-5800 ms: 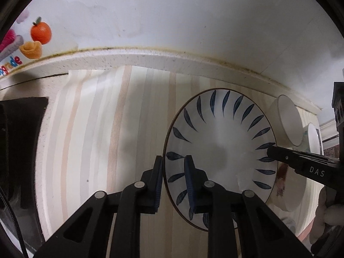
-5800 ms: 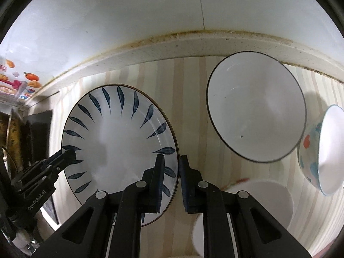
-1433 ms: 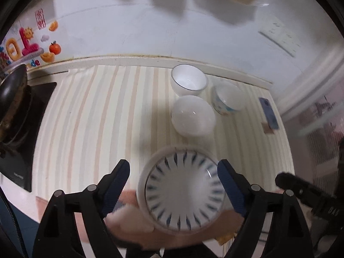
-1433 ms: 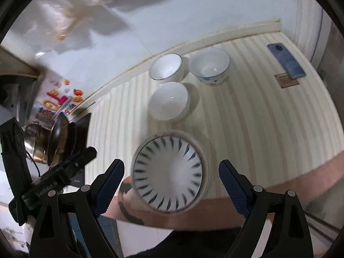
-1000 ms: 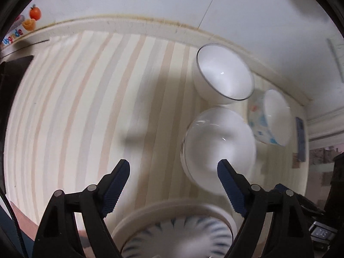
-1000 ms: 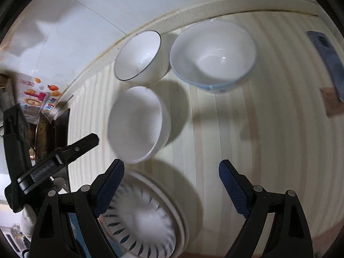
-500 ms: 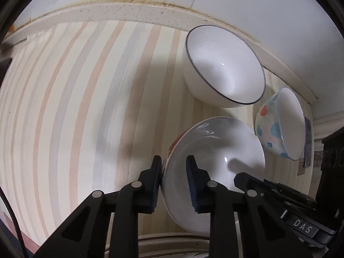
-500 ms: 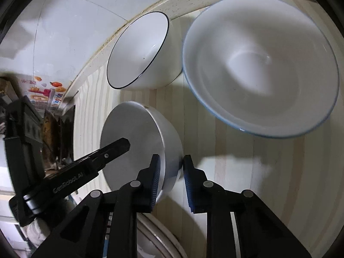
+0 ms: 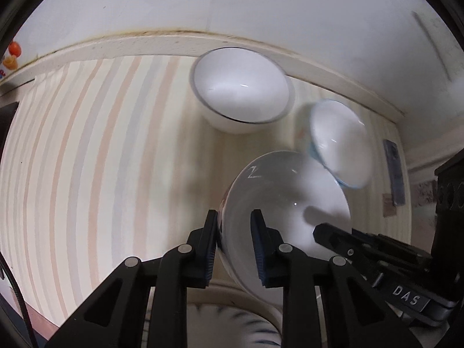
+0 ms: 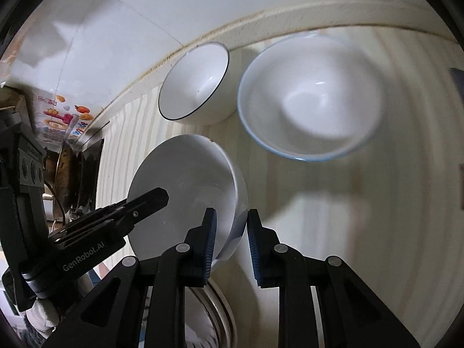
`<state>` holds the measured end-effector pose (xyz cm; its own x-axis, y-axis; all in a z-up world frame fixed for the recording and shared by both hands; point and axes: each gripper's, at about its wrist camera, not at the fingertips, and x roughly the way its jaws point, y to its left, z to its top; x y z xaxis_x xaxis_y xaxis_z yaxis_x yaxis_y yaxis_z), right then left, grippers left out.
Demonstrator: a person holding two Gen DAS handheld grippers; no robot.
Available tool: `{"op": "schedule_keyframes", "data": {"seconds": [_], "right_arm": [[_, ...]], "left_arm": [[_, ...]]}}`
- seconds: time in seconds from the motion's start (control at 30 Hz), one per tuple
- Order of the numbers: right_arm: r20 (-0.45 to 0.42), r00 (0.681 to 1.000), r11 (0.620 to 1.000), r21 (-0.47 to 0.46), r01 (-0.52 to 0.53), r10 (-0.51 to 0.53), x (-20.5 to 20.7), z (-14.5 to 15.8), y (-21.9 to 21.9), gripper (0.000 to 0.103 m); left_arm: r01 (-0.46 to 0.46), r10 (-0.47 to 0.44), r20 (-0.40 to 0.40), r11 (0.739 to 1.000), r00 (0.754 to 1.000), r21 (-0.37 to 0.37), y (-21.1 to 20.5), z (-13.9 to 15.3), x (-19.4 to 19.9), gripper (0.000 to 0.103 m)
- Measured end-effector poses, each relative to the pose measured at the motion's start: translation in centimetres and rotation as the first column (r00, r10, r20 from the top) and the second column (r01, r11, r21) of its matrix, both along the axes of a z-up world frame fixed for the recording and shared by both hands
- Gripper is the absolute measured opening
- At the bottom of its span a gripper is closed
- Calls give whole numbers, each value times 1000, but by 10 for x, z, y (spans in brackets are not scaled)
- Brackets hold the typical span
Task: Organize plates and bowls
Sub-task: 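Lift the white bowl with both grippers, then carry the white bowl into the blue-dotted bowl and open both grippers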
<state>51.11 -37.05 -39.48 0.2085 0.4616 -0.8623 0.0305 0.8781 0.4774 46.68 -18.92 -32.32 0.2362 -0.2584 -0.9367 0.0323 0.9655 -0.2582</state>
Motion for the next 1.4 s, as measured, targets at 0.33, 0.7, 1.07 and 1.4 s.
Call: {"op": "schedule_keyframes", "data": {"seconds": [0.33,0.7,1.07,1.4], "right_arm": [[35,999,998,-46,35,-34,-71,37,-54,24],[-11,991,990,-46,131,-131,-149,22,-103,24],[-40,983,984,-38,176,-177,-169,-8,-121,24],[-59,982,983,-31,178,-180,-169,-14,-126,24]], "left_arm": [[111,-112,-12,993,994,-46,-50,12,-52,20],[252,-252,-51,968,966,-8,-99,-5,-98,20],[314,-309,-85,947,947,65,-123,-27,-110,20],[336,-327,-102,938,939,89,-131,-32,-110,20]]}}
